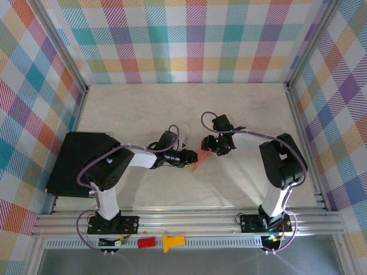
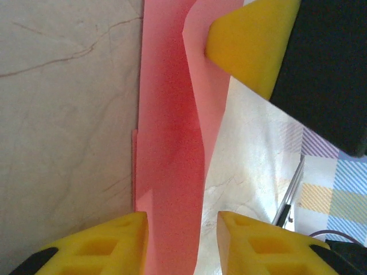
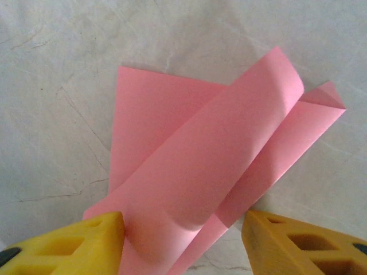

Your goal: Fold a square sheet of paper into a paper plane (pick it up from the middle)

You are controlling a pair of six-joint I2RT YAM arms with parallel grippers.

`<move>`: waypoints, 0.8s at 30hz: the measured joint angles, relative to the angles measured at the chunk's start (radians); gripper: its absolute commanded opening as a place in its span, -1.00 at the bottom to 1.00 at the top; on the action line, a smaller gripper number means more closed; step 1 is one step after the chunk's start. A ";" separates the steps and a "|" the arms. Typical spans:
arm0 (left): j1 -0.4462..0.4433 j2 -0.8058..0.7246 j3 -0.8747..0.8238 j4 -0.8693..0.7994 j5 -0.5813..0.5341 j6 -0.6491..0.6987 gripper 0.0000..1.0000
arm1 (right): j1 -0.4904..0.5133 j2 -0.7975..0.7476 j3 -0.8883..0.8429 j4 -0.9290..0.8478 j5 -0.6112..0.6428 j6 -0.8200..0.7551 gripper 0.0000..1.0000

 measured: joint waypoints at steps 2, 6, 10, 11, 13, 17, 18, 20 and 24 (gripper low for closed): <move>0.000 -0.015 -0.005 -0.021 -0.006 0.006 -0.19 | 0.000 0.001 0.003 -0.004 0.000 0.000 0.15; -0.001 -0.055 -0.019 -0.068 -0.022 0.024 -0.18 | 0.000 0.007 0.011 -0.015 0.000 0.000 0.15; -0.009 -0.097 -0.018 -0.128 -0.042 0.057 -0.24 | 0.000 0.012 0.021 -0.026 0.000 0.003 0.15; -0.011 -0.106 -0.018 -0.145 -0.048 0.066 -0.25 | 0.000 0.013 0.023 -0.029 0.000 0.003 0.16; -0.020 -0.123 -0.016 -0.182 -0.060 0.085 -0.25 | 0.000 0.014 0.025 -0.032 0.000 0.003 0.15; -0.049 -0.131 0.023 -0.266 -0.093 0.131 -0.25 | 0.000 0.014 0.026 -0.034 0.000 0.003 0.15; -0.056 -0.131 0.032 -0.282 -0.100 0.142 -0.25 | 0.000 0.016 0.027 -0.035 0.000 0.003 0.15; -0.068 -0.131 0.050 -0.307 -0.111 0.158 -0.25 | 0.000 0.019 0.032 -0.042 0.000 0.003 0.16; -0.082 -0.119 0.083 -0.337 -0.122 0.180 -0.26 | 0.000 0.021 0.036 -0.046 0.000 0.003 0.15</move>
